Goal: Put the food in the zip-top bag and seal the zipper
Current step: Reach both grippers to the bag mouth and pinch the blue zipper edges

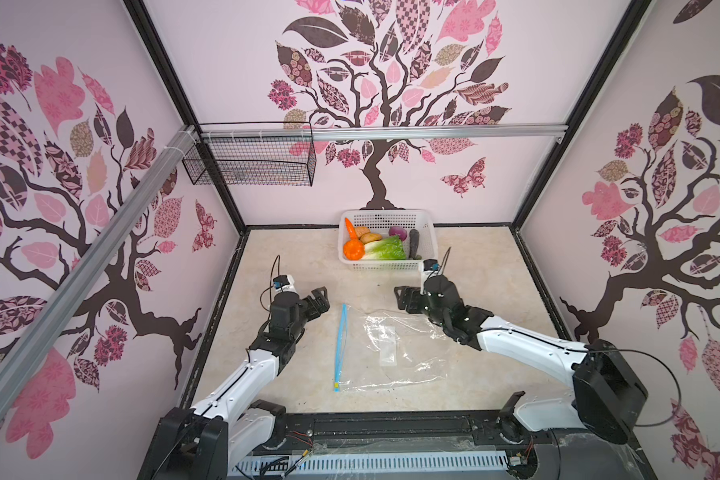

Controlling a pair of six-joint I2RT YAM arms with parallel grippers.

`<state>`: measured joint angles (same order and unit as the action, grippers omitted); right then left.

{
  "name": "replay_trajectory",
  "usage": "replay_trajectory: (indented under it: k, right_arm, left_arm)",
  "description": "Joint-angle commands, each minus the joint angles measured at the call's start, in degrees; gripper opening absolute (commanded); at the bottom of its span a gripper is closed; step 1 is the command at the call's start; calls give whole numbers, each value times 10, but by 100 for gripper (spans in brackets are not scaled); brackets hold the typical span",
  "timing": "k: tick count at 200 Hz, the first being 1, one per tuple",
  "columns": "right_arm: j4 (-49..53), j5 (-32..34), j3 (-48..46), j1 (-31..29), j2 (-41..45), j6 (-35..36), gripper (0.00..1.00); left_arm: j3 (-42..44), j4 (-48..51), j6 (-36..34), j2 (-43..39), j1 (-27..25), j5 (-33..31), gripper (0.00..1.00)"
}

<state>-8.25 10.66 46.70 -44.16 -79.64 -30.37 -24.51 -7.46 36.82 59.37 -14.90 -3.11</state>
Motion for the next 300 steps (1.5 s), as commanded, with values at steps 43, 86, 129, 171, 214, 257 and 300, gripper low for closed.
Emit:
replay_trajectory:
  k: [43, 86, 129, 171, 214, 257, 300]
  right_arm:
    - [18, -27, 90, -143, -150, -13, 68]
    - [3, -29, 139, -161, -229, -54, 66]
    - [-16, -11, 175, -165, -286, -102, 58]
    - [-14, 4, 194, -165, -332, -130, 53]
    - [-4, 10, 210, -165, -366, -140, 25]
    - [-24, 15, 175, -163, -312, -128, 0]
    - [-38, -41, 116, -120, -184, -53, 0]
  left_arm:
    - [57, 49, 31, -77, 2, -77, 98]
    - [58, 40, 38, -78, 22, -72, 98]
    - [63, 39, 37, -78, 24, -65, 98]
    - [65, 39, 36, -85, 23, -66, 98]
    - [69, 41, 38, -94, 24, -67, 98]
    - [67, 41, 38, -98, 24, -54, 98]
    - [43, 22, 32, -99, 23, 57, 97]
